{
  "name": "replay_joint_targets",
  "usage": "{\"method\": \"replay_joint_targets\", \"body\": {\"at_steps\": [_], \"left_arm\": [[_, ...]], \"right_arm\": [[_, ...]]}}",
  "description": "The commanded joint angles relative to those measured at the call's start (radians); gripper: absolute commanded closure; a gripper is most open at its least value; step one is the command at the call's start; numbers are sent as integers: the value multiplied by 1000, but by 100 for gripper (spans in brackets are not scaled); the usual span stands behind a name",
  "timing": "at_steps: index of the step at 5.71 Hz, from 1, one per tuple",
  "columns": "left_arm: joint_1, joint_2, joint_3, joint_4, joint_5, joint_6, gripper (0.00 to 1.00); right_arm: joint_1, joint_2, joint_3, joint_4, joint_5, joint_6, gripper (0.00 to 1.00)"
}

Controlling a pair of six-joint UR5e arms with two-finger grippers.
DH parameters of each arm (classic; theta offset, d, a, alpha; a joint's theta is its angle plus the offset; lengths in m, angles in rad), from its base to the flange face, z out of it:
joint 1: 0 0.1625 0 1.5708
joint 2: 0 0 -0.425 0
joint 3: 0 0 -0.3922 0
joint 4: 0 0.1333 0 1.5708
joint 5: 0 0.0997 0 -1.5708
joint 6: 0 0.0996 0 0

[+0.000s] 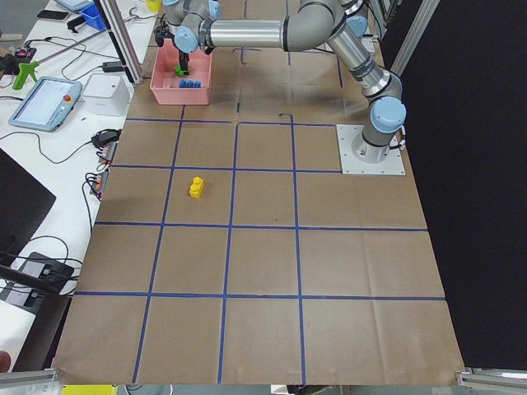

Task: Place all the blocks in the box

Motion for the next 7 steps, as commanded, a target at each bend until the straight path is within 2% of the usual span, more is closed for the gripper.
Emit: {"method": "replay_joint_targets", "body": {"at_steps": [1, 3, 5, 6, 7], "left_arm": [[18, 103, -1, -17, 2, 11, 1], [123, 234, -59, -116, 0, 166, 1], [280, 344, -200, -116, 0, 446, 1], [382, 371, -235, -116, -1, 603, 1], [485, 372, -252, -116, -1, 700, 1]], "right_arm": [[-24, 15, 25, -38, 1, -24, 5], [-52, 15, 28, -35, -10, -36, 5], [-59, 10, 77, -23, -17, -38, 6], [-58, 10, 77, -21, -19, -38, 10], [-59, 7, 77, -21, -20, -38, 32]]}}
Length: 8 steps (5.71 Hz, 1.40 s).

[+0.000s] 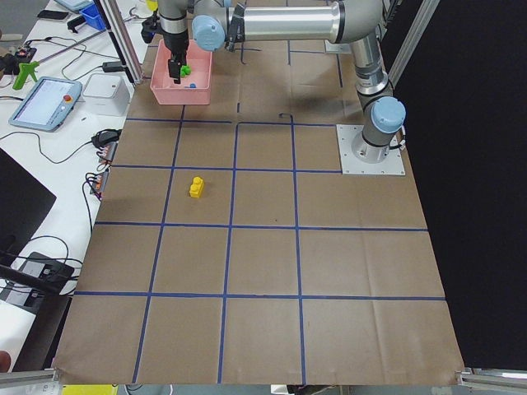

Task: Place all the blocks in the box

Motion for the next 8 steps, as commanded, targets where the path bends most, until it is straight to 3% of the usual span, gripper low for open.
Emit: {"method": "replay_joint_targets", "body": {"at_steps": [1, 2, 3, 4, 6, 7, 8], "left_arm": [[178, 4, -33, 0, 1, 129, 1], [210, -14, -33, 1, 4, 175, 1], [226, -28, -33, 12, 9, 244, 1], [228, -37, -33, 15, 9, 487, 1], [298, -65, -35, 14, -1, 995, 1], [300, -77, -36, 14, -2, 1230, 1], [297, -80, -67, 14, -1, 1360, 1]], "right_arm": [[-1, -22, 0, 40, -14, 1, 70], [-1, -34, -3, 86, -14, 1, 94], [-1, -53, -16, 88, -16, 1, 96], [0, -89, -35, 96, -40, 5, 96], [41, -152, -177, 307, -43, 18, 96], [145, -146, -272, 394, -39, 102, 96], [246, -131, -340, 412, 16, 262, 96]]}}
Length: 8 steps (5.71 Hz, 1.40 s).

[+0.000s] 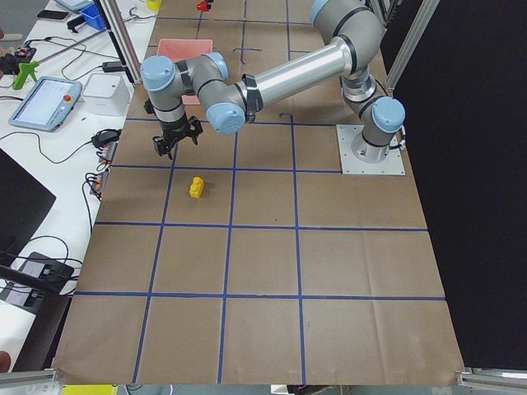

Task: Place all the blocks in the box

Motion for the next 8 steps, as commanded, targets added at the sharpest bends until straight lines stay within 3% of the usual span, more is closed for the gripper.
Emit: {"method": "replay_joint_targets", "body": {"at_steps": [1, 2, 3, 4, 6, 8], "left_arm": [[-3, -14, -73, 14, 6, 307, 2], [-3, -15, -119, 58, 6, 442, 2], [-3, -17, -170, 160, 5, 542, 2], [-3, -17, -234, 290, 6, 598, 2], [-3, -18, -323, 371, -1, 603, 2], [-3, -56, -327, 430, -3, 623, 2]], "right_arm": [[200, 76, -133, 19, 117, 333, 96], [260, 172, -216, -102, 157, 412, 96], [311, 254, -279, -127, 159, 456, 87], [325, 255, -275, -127, 156, 462, 1], [319, 258, -265, -117, 154, 464, 0], [295, 224, -258, -60, 136, 450, 0]]}}
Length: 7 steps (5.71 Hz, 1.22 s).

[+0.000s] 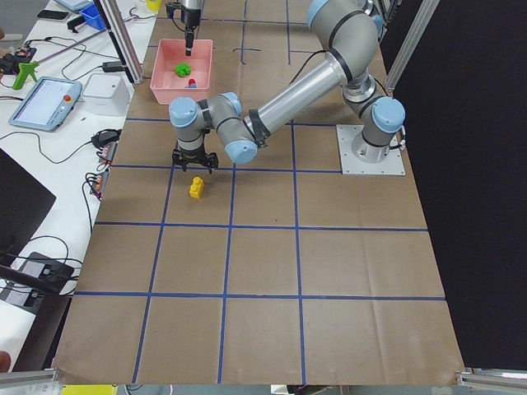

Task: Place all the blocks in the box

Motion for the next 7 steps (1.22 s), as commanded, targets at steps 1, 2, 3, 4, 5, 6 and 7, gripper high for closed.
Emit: {"method": "replay_joint_targets", "body": {"at_steps": [1, 2, 3, 4, 5, 6, 7], "left_arm": [[2, -50, -6, 66, -16, 28, 2], [5, -57, -7, 67, -25, 34, 2], [6, -64, -7, 68, -23, 60, 2], [8, -84, -6, 71, -23, 65, 2], [15, -95, -6, 71, -25, 65, 4], [25, -95, -6, 71, -25, 72, 12], [25, -94, -6, 71, -26, 77, 31]], "right_arm": [[-52, -95, 5, 235, -41, -38, 0], [-96, -175, 9, 392, -143, -163, 0], [-109, -281, 46, 541, -237, -184, 0], [-103, -388, 108, 550, -238, -155, 0], [-83, -508, 196, 556, -241, -82, 0], [-69, -612, 338, 574, -245, -64, 0], [-69, -680, 468, 570, -265, -66, 0]]}}
